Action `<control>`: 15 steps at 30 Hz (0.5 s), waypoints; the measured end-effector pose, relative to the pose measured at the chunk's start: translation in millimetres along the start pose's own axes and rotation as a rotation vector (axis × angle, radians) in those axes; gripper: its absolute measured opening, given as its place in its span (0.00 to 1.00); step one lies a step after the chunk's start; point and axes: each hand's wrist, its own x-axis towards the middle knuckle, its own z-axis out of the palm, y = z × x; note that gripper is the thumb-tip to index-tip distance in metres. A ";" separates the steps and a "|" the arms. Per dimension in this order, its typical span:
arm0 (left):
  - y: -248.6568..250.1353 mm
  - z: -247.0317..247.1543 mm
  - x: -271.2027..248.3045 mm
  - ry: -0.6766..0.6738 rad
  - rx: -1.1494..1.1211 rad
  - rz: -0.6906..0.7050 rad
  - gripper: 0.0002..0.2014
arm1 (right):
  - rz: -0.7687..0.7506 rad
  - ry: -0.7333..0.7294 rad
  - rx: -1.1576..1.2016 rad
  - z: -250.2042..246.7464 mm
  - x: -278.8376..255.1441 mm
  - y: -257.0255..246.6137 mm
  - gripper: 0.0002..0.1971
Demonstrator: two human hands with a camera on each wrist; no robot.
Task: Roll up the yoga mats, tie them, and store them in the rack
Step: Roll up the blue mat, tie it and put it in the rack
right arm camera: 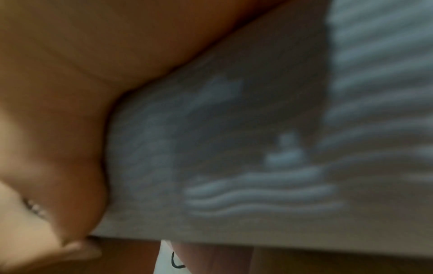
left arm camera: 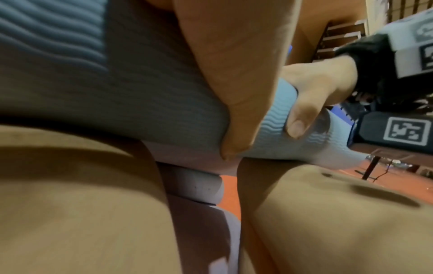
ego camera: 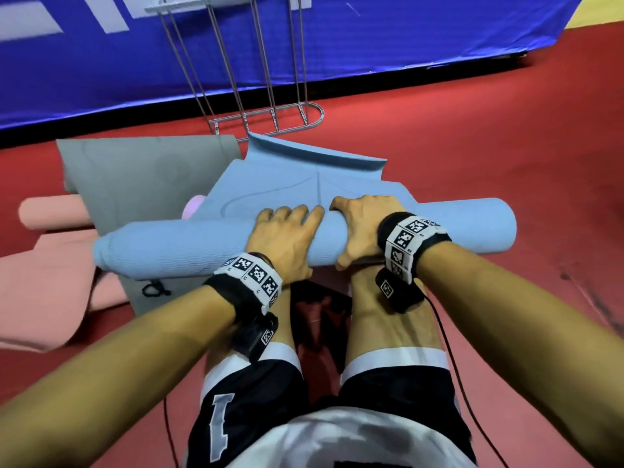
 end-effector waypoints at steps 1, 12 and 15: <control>-0.2 -2.4 1.4 -0.002 -0.001 0.007 0.51 | -0.001 0.030 0.009 3.3 -1.9 0.6 0.49; -29.1 -78.2 21.9 -0.097 -0.028 0.007 0.44 | 0.017 0.513 -0.198 20.3 -25.5 -9.4 0.58; -37.9 -126.7 27.9 -0.049 -0.003 0.008 0.45 | 0.031 0.595 -0.145 -29.1 -32.1 -4.8 0.53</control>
